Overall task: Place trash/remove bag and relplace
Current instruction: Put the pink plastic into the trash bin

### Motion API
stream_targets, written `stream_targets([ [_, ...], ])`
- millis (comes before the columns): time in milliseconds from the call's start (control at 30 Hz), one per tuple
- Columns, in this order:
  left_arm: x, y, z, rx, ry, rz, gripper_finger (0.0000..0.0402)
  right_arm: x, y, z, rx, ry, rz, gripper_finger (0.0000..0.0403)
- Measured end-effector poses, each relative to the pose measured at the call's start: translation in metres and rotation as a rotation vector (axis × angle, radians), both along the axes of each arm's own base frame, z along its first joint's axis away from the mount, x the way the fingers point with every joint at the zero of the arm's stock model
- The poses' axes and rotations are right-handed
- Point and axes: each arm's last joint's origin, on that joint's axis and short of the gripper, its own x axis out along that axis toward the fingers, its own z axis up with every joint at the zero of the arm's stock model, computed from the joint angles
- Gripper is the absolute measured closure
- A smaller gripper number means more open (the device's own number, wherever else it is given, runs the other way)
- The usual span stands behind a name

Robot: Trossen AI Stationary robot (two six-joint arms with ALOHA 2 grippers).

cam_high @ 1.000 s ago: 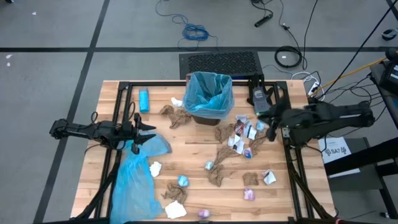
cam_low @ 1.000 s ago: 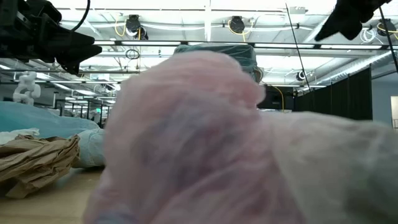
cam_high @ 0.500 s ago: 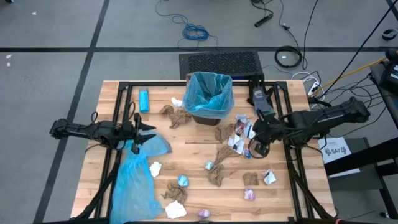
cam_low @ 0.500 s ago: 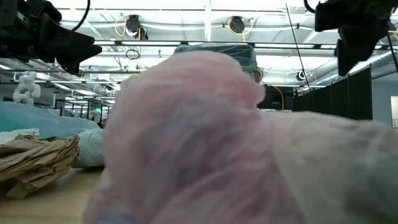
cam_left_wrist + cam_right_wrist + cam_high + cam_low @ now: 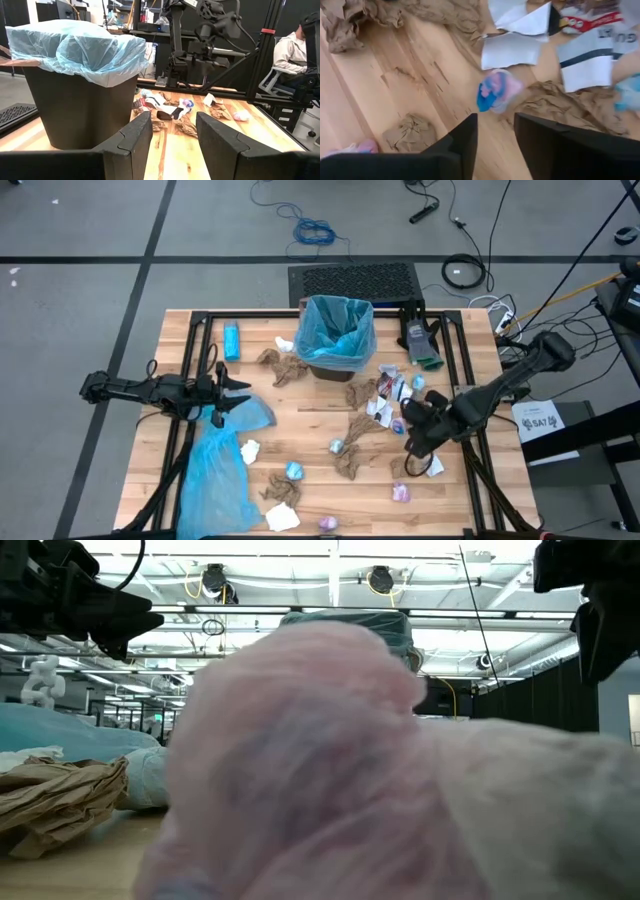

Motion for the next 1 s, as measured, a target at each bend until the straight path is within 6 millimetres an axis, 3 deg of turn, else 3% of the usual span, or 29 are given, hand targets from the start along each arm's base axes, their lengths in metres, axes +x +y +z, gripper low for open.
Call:
stream_targets([
  [267, 0.0, 0.0, 0.0, 0.0, 0.0, -0.004, 0.0244, 0.023, 0.007, -0.031, -0.088, 0.11, 0.066, 0.0241],
  [633, 0.0, 0.0, 0.0, -0.026, 0.0, -0.007, 0.0244, 0.032, -0.02, -0.074, -0.051, 0.086, 0.075, 0.0257],
  [733, 0.0, 0.0, 0.0, -0.025, 0.0, -0.008, 0.0244, 0.031, -0.026, -0.082, -0.046, 0.07, 0.062, 0.0285],
  [900, 0.0, 0.0, 0.0, -0.025, 0.0, -0.009, 0.0244, 0.031, -0.026, -0.078, -0.044, 0.056, 0.091, 0.0385],
  [1000, 0.0, 0.0, 0.0, -0.025, 0.0, -0.01, 0.0244, 0.027, -0.027, -0.065, -0.03, 0.088, 0.081, 0.0389],
])
